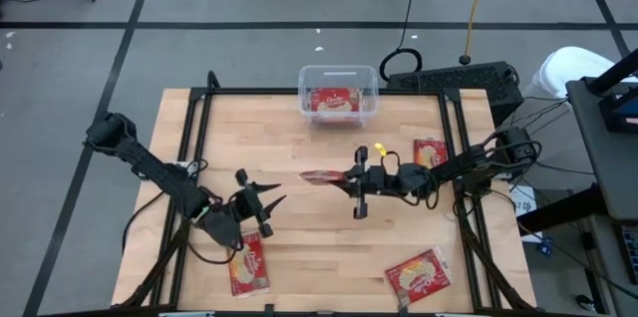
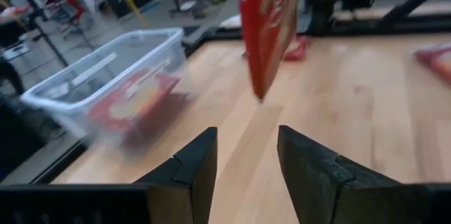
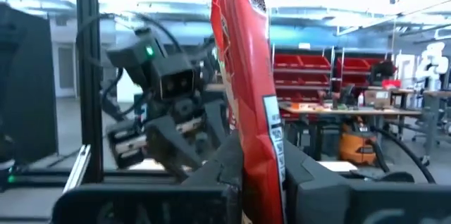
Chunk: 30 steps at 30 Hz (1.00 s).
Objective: Sort popcorn bags into baskets
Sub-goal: Put the popcorn bags into the transparent bin
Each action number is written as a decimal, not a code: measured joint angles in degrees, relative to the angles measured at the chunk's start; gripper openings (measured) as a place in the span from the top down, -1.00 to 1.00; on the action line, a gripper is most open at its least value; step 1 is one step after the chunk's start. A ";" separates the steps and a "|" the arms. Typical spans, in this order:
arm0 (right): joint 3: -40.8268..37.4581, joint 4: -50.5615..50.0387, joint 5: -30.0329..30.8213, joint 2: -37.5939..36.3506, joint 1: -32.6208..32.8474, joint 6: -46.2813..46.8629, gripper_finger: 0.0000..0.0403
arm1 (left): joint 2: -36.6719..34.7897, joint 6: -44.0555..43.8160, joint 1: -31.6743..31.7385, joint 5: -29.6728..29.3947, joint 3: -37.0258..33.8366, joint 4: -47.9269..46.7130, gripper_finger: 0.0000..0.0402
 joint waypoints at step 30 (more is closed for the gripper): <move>0.44 11.60 -4.47 0.04 1.40 2.35 0.90 | 8.48 20.92 16.22 34.50 -9.12 54.74 -0.46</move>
